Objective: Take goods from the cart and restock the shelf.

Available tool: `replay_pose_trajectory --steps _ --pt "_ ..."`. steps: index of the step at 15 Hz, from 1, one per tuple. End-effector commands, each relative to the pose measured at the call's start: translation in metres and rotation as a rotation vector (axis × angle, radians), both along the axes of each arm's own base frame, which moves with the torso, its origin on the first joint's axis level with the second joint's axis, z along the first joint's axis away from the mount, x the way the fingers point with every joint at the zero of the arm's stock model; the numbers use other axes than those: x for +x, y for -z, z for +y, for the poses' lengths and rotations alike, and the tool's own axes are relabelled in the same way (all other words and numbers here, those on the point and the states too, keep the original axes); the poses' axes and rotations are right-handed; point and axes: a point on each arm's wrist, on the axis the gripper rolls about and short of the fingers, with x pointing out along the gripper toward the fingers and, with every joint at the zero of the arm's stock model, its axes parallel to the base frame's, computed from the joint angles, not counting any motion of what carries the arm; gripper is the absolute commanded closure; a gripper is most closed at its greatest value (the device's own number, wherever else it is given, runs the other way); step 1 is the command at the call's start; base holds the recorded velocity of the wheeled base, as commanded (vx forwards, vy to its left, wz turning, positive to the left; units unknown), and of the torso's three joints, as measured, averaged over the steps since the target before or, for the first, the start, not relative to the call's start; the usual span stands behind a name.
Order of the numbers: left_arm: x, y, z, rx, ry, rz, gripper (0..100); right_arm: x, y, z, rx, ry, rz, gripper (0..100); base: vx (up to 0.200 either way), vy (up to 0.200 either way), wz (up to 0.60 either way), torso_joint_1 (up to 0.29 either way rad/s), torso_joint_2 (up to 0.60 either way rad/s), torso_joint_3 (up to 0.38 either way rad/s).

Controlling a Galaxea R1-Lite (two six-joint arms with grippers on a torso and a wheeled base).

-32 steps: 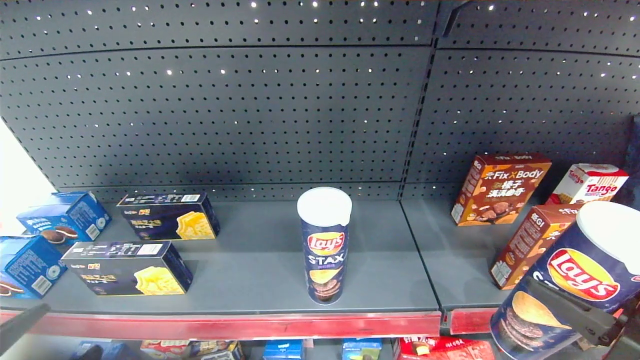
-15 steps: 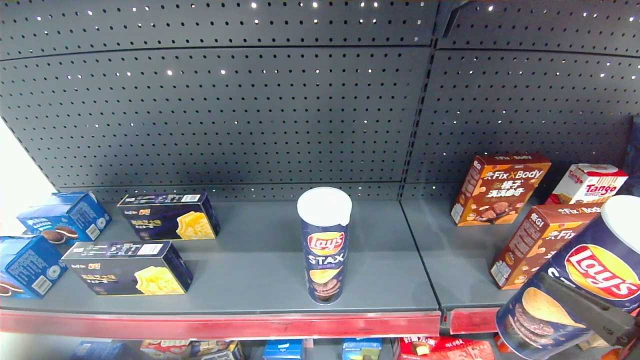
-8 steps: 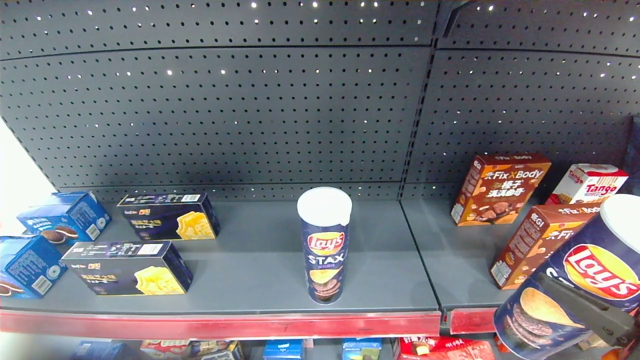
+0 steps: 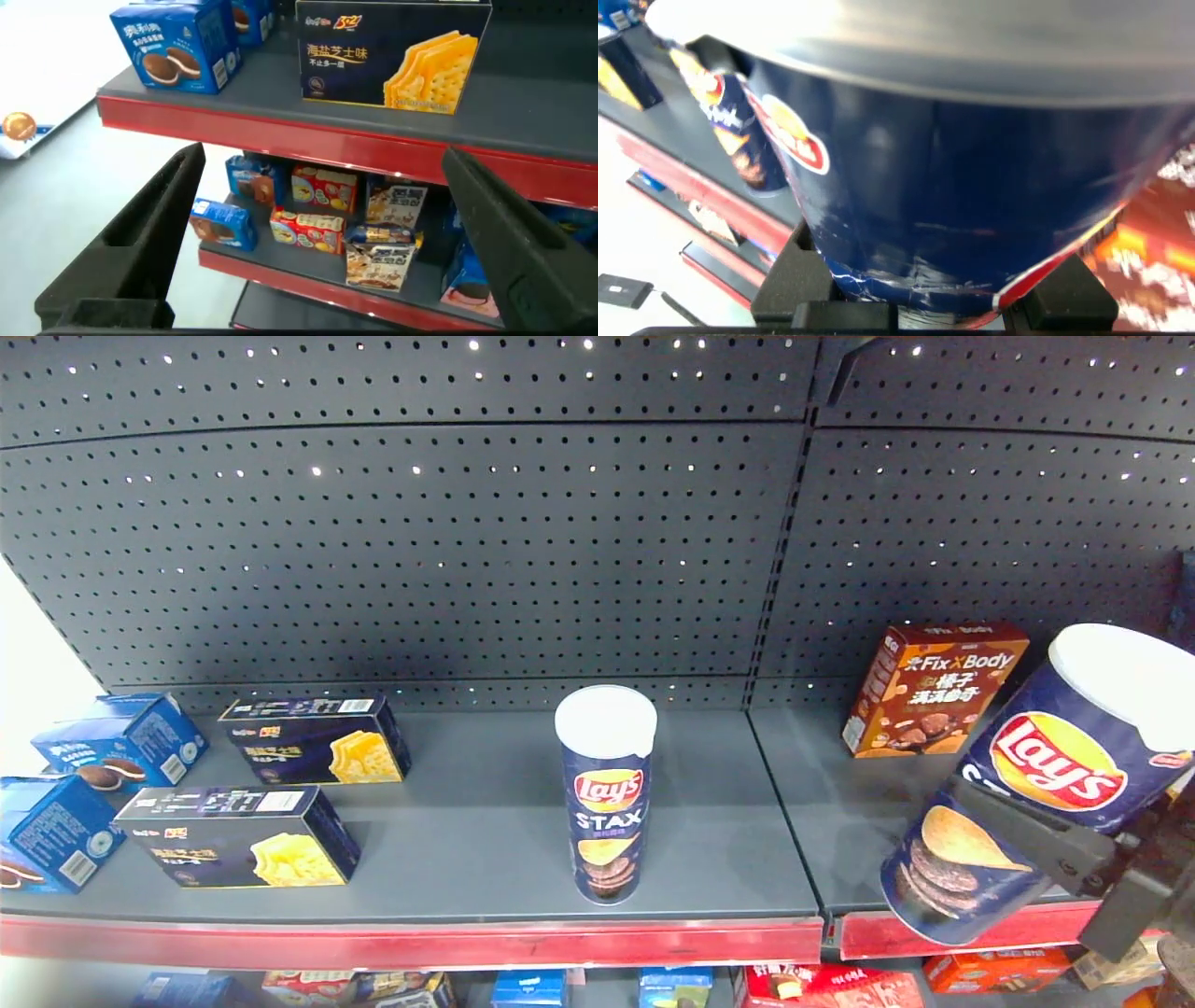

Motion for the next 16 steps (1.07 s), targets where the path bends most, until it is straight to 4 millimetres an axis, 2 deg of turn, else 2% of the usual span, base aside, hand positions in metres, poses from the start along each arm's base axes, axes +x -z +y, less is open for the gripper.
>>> replay_pose_trajectory --steps 1,4,8,11,14,16 --pt "0.000 0.000 0.000 0.001 -0.001 0.000 0 0.021 -0.006 0.015 -0.016 0.010 0.019 100 0.000 0.000 0.00 0.000 0.00 0.000" --pt "0.000 0.000 0.000 0.001 -0.001 0.000 0 0.035 -0.014 0.022 -0.010 0.030 0.013 100 0.000 0.000 0.00 0.000 0.00 0.000" --pt "0.000 0.000 0.000 0.001 -0.001 0.000 0 0.067 -0.020 0.044 -0.029 0.171 0.028 100 0.000 0.000 0.00 0.000 0.00 0.000" --pt "0.000 0.000 0.000 0.001 -0.001 0.000 0 0.086 -0.004 0.045 -0.069 0.271 0.079 100 0.000 0.000 0.00 0.000 0.00 0.000" --pt "0.000 0.000 0.000 0.001 -0.001 0.000 0 0.105 0.001 0.042 -0.053 0.315 0.108 100 0.000 0.000 0.60 -0.001 0.00 0.001" --pt "0.000 0.000 0.000 0.001 -0.001 0.000 0 0.117 0.005 0.040 -0.040 0.326 0.118 100 0.000 0.000 0.00 0.000 0.00 0.000"
